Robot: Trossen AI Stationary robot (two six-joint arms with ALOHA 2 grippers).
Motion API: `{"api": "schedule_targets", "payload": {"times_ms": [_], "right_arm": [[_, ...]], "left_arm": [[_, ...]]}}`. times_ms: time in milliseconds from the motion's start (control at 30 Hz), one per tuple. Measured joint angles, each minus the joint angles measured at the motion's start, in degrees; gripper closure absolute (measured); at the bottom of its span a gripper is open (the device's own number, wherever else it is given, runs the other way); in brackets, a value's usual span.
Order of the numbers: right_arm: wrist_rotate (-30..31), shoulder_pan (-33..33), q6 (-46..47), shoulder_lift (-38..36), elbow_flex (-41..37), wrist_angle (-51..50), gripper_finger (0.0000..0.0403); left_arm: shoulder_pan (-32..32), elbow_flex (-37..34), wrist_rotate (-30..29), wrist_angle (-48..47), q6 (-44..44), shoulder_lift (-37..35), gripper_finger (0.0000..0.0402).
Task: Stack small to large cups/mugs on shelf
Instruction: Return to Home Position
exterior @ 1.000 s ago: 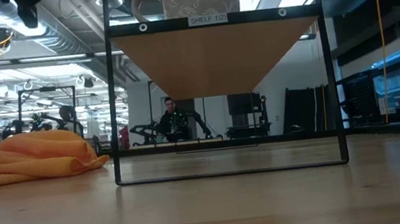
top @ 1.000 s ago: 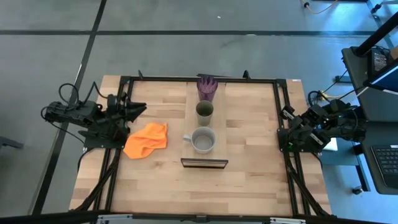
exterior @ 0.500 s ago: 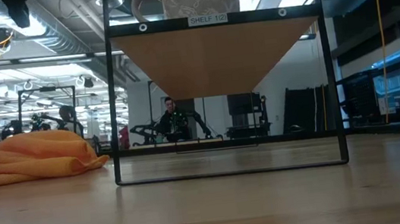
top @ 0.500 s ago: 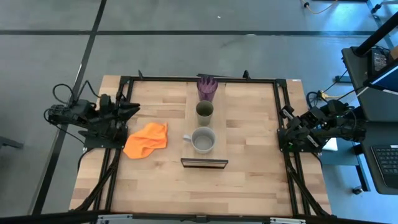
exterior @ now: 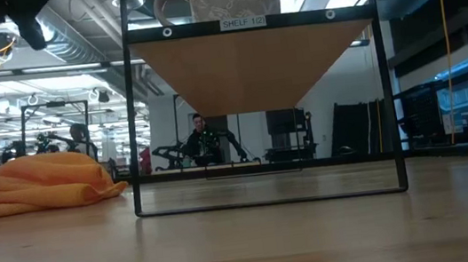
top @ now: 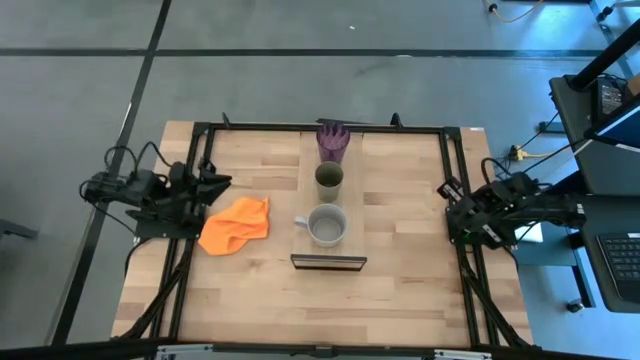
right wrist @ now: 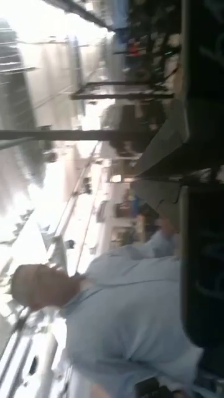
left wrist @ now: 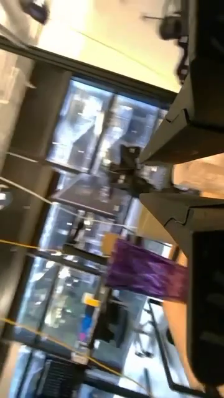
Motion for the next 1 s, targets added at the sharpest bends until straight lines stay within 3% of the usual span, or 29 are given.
{"api": "schedule_targets", "payload": {"times_ms": [300, 533, 733, 1000], "right_arm": [[1.64, 0.0, 3.51, -0.04, -4.06, 8.44, 0.0381], [4.23, 0.0, 4.64, -0.01, -6.29, 10.31, 0.0381], [3.93, 0.0, 3.42, -0.03, -10.52, 19.47, 0.0381], [2.95, -0.02, 3.32, -0.02, -10.48, 18.69, 0.0381]], "left_arm": [[-0.01, -11.83, 3.01, 19.63, -2.34, 0.08, 0.0327], [0.01, -11.72, 2.98, 20.37, -1.5, 0.01, 0.0324], [0.01, -11.72, 2.99, 20.23, -1.51, 0.01, 0.0325], [0.01, -11.72, 2.57, 19.67, -1.73, 0.01, 0.0326]]}}
